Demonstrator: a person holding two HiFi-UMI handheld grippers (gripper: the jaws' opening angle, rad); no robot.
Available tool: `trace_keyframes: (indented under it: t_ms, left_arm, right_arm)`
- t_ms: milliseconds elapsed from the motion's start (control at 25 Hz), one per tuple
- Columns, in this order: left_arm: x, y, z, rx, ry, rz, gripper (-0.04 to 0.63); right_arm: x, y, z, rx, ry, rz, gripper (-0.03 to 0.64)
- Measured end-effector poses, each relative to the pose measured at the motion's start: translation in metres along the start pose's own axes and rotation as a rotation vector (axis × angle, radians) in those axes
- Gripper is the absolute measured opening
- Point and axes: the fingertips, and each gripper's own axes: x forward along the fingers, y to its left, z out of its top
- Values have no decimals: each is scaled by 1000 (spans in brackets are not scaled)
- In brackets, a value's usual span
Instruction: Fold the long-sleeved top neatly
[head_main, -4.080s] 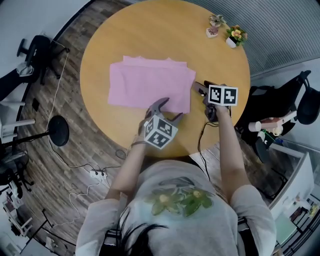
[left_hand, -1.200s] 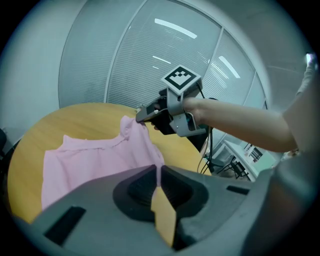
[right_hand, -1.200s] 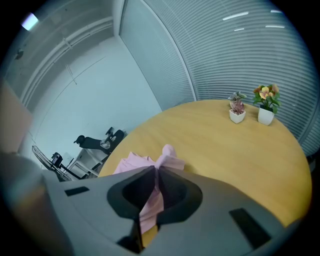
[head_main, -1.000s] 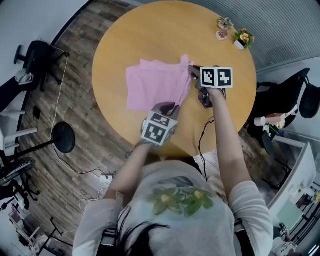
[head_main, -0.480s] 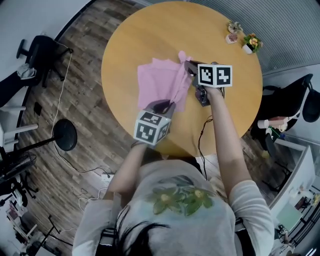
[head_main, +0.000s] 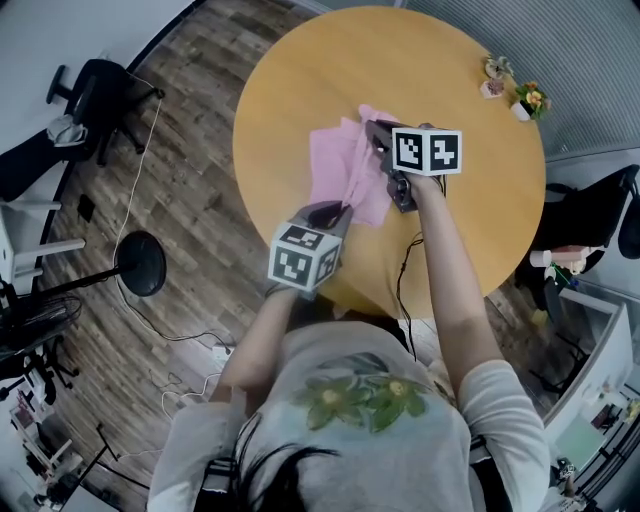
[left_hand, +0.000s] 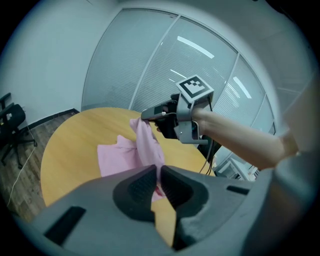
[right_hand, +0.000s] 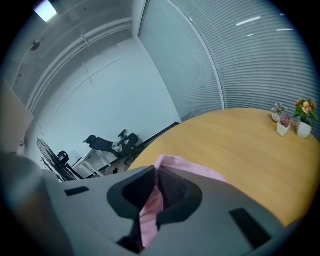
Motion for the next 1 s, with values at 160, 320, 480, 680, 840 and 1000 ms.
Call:
trace_keyframes:
  t_ms: [160, 320, 480, 680, 840, 1000]
  left_arm:
    - [-3, 22, -16, -67, 22, 3, 31]
    - [-2, 40, -36, -135, 55, 9, 32]
    - [1, 60, -55, -164, 93, 34, 32]
    - [13, 88, -84, -213, 177, 80, 32]
    - [26, 99, -100, -226, 230, 90, 32]
    - [37, 107, -115, -189, 293, 108, 32]
  right_arm:
    - [28, 15, -10, -14, 44, 10, 38]
    - [61, 26, -30, -30, 124, 19, 38]
    - [93, 34, -50, -58, 200, 6, 38]
    - [125, 37, -71, -84, 273, -14, 38]
    - [143, 34, -86, -81, 312, -37, 38]
    - [155, 26, -108, -107, 380, -84, 38]
